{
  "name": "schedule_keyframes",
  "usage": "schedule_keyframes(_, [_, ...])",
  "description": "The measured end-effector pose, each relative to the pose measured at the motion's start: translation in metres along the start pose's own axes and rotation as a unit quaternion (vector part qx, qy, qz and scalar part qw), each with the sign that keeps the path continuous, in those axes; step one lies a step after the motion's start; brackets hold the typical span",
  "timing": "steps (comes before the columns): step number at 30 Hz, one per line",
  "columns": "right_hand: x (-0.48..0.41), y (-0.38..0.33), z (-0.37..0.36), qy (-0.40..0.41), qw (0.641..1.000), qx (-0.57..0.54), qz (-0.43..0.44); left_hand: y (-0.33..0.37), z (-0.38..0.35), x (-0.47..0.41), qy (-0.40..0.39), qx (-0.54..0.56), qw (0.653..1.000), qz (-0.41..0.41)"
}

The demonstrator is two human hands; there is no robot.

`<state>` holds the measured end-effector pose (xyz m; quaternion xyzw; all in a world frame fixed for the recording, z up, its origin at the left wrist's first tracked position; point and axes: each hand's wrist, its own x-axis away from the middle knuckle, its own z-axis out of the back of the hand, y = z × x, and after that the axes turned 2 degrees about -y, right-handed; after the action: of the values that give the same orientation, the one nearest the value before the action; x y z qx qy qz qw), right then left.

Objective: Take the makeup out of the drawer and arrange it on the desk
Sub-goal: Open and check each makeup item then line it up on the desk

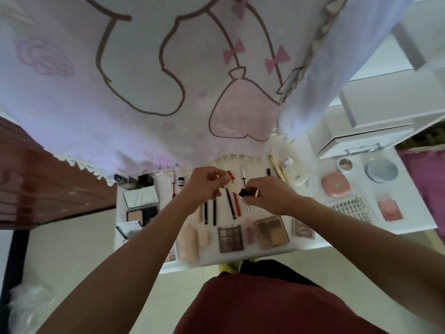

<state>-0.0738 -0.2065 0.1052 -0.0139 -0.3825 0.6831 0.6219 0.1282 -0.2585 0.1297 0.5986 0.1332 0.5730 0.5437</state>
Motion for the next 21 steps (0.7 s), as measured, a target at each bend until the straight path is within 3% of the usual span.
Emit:
schedule_keyframes(3, [0.021,-0.02,-0.001,0.013,0.999,-0.033,0.01,0.0,0.003,0.022,-0.034,0.016,0.999,-0.013])
schedule_keyframes(7, [0.047,-0.039,-0.006,0.029,0.979,-0.203,0.013,-0.008,0.008,0.047,-0.032,0.043,0.998,-0.027])
schedule_keyframes(14, [0.076,-0.038,-0.022,0.164,0.966,-0.2,-0.001,-0.009,-0.011,0.067,-0.019,0.071,0.997,-0.034])
schedule_keyframes(17, [0.083,-0.031,-0.013,0.128,0.958,-0.258,-0.016,-0.004,-0.023,0.071,-0.019,0.09,0.995,-0.039])
schedule_keyframes(21, [0.086,-0.019,0.008,0.059,0.918,-0.389,-0.044,0.011,-0.035,0.064,-0.009,0.1,0.994,-0.037])
